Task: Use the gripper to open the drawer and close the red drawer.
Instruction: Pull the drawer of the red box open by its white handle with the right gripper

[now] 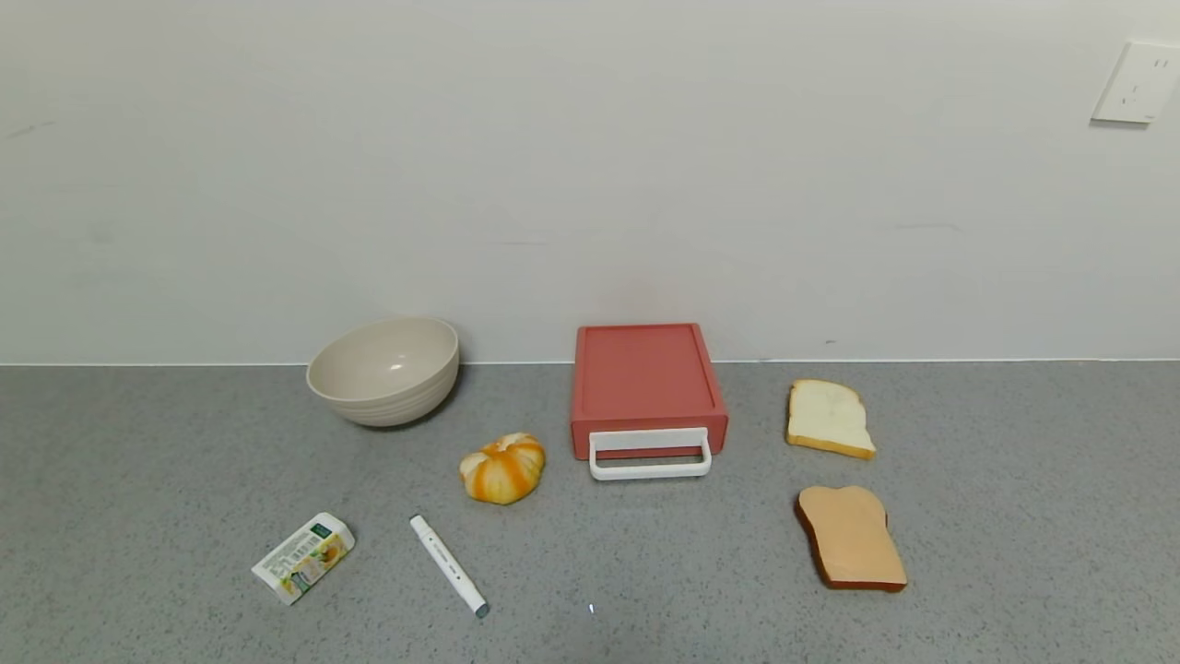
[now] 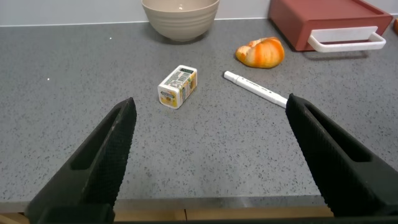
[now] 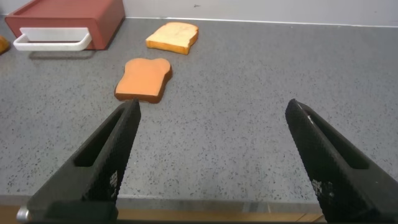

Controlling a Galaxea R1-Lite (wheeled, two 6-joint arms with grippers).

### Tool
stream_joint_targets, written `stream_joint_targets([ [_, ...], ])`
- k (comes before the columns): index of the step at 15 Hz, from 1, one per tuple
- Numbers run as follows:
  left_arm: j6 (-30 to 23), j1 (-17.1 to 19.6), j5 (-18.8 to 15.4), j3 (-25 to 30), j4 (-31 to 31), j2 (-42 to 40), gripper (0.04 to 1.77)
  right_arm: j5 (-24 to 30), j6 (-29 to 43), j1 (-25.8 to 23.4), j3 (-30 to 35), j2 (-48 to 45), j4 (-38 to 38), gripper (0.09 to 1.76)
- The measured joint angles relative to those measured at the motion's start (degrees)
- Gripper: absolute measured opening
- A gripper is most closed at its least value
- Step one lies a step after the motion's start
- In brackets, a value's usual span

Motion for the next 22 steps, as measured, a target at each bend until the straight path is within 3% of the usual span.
stream_joint_targets([
  [22, 0.04, 0.00, 0.00, 0.00, 0.15, 0.00, 1.73, 0.00, 0.00, 0.06, 0.00, 0.00, 0.02, 1.71],
])
